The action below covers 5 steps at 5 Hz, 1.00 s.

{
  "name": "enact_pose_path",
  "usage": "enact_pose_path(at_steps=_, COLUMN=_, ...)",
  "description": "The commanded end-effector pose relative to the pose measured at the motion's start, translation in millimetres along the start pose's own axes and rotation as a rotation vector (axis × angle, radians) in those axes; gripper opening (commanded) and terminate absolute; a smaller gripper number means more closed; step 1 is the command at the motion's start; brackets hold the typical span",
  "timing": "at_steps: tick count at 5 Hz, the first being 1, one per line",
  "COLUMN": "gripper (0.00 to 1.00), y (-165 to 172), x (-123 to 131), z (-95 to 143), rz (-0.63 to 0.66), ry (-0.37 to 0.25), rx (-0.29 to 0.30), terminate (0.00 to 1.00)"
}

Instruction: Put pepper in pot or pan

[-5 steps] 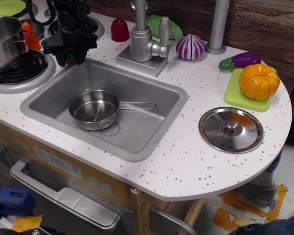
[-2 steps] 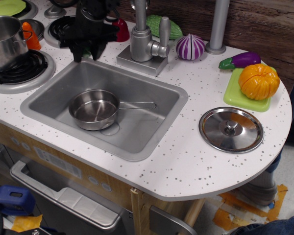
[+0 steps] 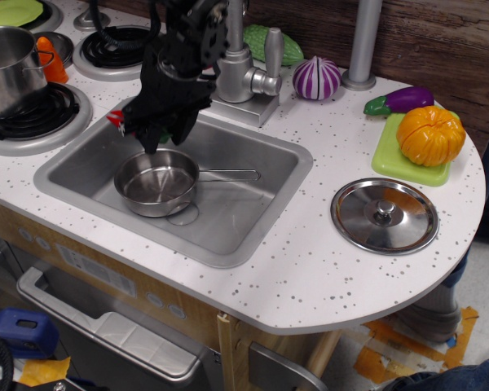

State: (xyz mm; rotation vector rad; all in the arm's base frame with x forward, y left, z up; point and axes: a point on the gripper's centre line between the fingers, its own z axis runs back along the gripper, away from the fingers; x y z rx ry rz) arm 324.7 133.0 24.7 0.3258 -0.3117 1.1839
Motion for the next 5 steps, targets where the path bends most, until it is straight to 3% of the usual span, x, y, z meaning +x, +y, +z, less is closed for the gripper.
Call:
enact_pose_path(at_steps=1, gripper=1.00, y=-0.8, x=14.0, z=1.1, rz=0.033, ry=-0.016, rx=-0.100, terminate=0.00)
enact_pose_path(at_steps=2, gripper=1.00, y=-2.5, x=13.6, z=-8.3, rz=0.025, ry=-0.047, rx=-0.135, terminate=0.00)
enact_pose_path(at_steps=4, gripper=1.00, y=-2.5, x=13.6, z=-8.3, rz=0.025, ry=-0.047, rx=-0.135, terminate=0.00)
enact_pose_path(at_steps=5, gripper=1.00, y=-2.5, x=13.6, z=-8.3, rz=0.025, ry=-0.047, rx=-0.135, terminate=1.00)
